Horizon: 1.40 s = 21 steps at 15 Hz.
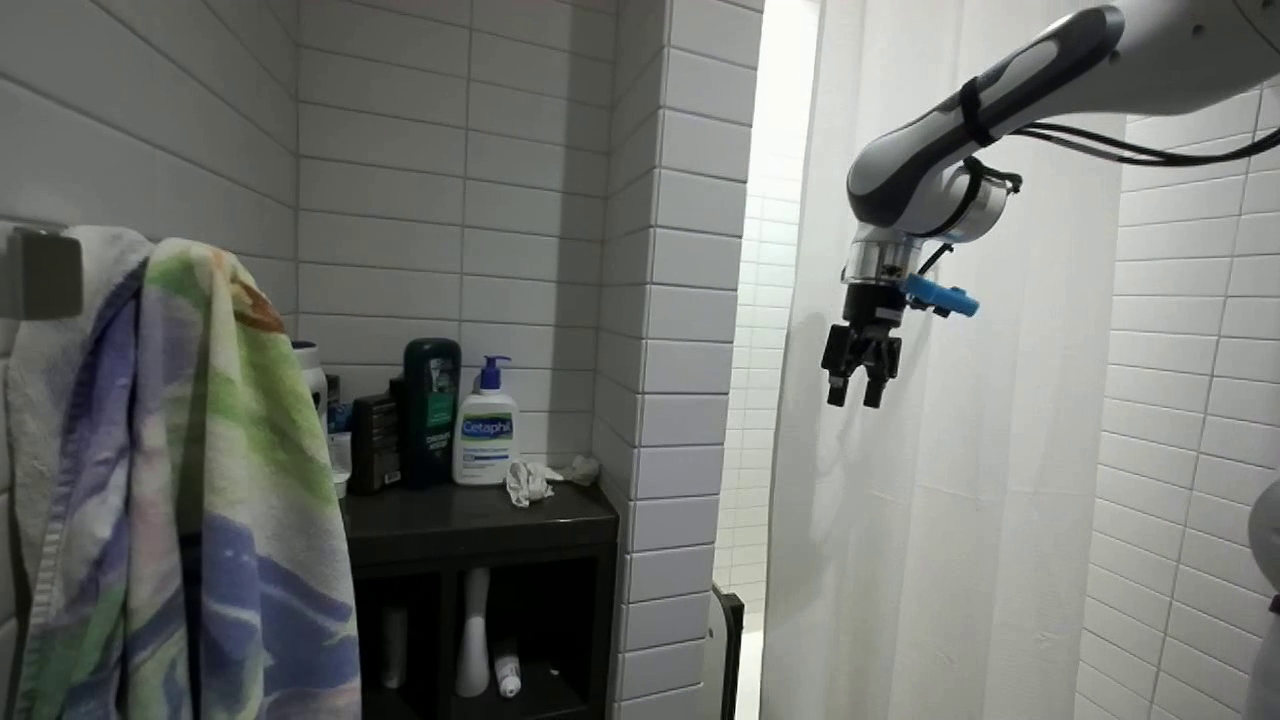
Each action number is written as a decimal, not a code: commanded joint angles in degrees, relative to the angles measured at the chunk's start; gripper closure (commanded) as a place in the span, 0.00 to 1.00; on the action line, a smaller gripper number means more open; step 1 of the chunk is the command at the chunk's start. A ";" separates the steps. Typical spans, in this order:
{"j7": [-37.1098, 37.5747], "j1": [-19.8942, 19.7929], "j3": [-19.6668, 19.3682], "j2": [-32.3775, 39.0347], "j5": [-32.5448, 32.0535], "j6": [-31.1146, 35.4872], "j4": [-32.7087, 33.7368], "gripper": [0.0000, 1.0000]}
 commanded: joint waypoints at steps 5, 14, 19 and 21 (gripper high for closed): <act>10.48 -8.00 -3.22 -1.08 -10.10 17.11 -3.68 0.00; 14.98 -14.09 -5.43 -7.72 -16.21 22.51 -10.72 0.00; 13.81 -15.23 -6.62 -14.38 -15.91 20.11 -13.66 0.00; 14.47 -14.79 -6.64 -11.90 -15.37 20.70 -12.28 0.00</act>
